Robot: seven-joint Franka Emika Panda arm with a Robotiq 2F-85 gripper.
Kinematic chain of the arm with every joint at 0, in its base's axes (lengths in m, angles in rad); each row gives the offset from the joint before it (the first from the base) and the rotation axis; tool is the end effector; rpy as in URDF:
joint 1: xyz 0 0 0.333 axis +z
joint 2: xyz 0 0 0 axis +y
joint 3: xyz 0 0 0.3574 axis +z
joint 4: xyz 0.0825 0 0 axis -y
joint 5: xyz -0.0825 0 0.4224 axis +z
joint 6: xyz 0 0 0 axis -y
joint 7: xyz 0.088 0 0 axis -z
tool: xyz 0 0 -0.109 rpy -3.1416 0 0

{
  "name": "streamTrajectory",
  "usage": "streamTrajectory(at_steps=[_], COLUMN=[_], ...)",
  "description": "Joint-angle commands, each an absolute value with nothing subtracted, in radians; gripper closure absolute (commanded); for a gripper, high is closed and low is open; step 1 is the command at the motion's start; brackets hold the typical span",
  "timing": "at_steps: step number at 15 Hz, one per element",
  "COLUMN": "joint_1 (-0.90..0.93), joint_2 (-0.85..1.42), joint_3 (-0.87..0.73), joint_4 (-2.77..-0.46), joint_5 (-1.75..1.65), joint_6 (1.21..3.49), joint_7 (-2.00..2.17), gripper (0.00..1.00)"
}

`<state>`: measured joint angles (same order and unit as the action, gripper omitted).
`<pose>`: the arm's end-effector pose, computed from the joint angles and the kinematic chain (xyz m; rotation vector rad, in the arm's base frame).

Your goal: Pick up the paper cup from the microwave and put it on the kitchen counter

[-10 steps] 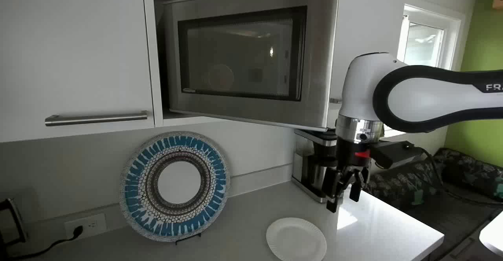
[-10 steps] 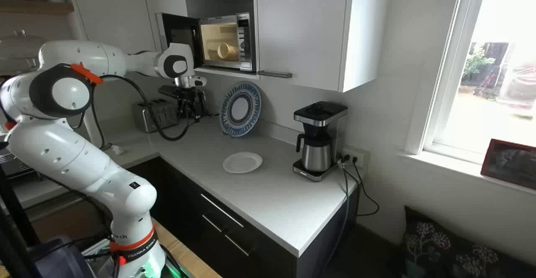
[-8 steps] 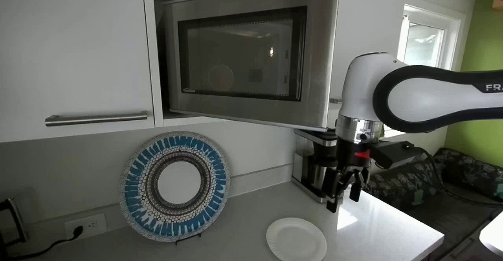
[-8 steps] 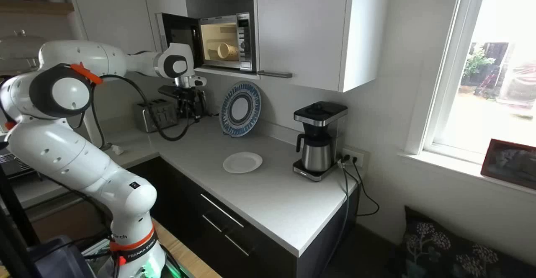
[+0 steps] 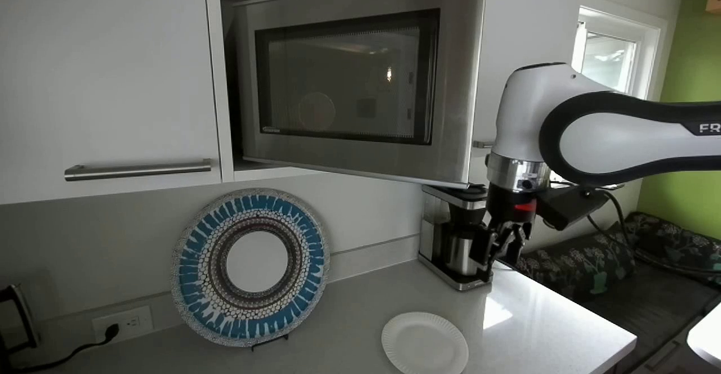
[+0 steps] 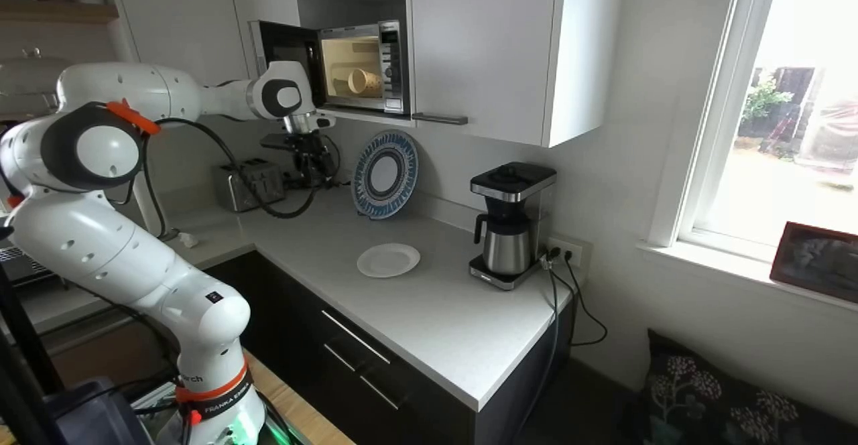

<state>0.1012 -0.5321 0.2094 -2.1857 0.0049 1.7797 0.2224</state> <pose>0.3959 0.1478 0.6273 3.0643 0.1002 0.2118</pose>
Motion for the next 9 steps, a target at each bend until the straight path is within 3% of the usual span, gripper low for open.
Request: streamTrajectory(at_steps=[1, 6, 9], joint_1=[0.088, 0.095, 0.09], joint_2=[-0.551, -0.541, -0.544], joint_3=[0.203, 0.15, 0.158], joint_4=[-2.133, -2.076, -2.077], joint_5=[-0.146, -0.16, -0.18], joint_6=[1.795, 2.006, 1.991], joint_7=[0.126, 0.086, 0.07], gripper=[0.0, 0.0, 0.0])
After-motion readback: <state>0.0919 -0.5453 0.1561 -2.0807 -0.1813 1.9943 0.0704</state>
